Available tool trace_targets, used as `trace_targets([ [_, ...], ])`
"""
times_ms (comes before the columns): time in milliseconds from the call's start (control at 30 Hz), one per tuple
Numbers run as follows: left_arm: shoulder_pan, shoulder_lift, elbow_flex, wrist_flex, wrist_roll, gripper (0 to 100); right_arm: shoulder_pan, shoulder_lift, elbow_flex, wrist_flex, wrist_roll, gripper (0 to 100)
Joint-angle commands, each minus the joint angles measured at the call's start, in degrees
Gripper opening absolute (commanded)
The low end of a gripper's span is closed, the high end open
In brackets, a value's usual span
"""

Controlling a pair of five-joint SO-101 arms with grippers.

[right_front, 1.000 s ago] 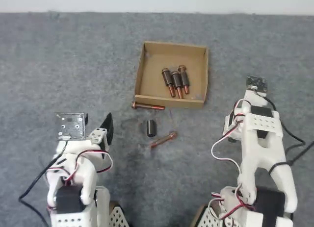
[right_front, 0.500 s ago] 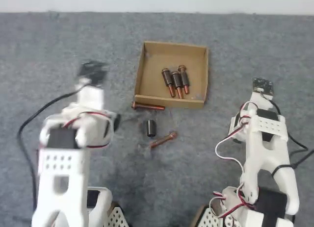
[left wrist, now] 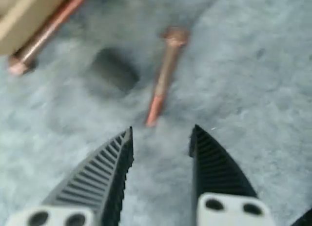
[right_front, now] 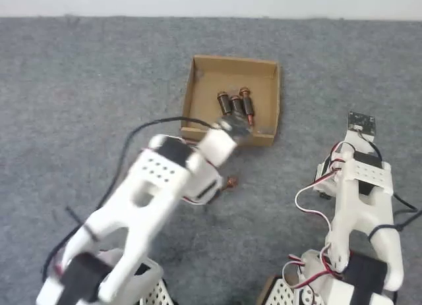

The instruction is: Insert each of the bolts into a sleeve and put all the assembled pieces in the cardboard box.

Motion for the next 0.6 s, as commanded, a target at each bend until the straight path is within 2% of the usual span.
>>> trace_targets([
  [0,4.7,6.0,-3.0,-5.5,-0.2,17,0.8,-2.9,-0.4,-0.7,1.1,0.6],
  [167,3.9,13.5,-5.2,-10.4,-3.3,17,0.7,-2.9,-0.4,-0.7,1.1,0.6],
  [467,3.3,22.2,-5.6,-21.7,-3.0,17,0.7,-2.9,-0.4,-0.7,3.3,0.6],
  [567,3.8,24.4,-5.7,-24.4,1.8,17,0.7,-2.9,-0.4,-0.7,3.3,0.6],
])
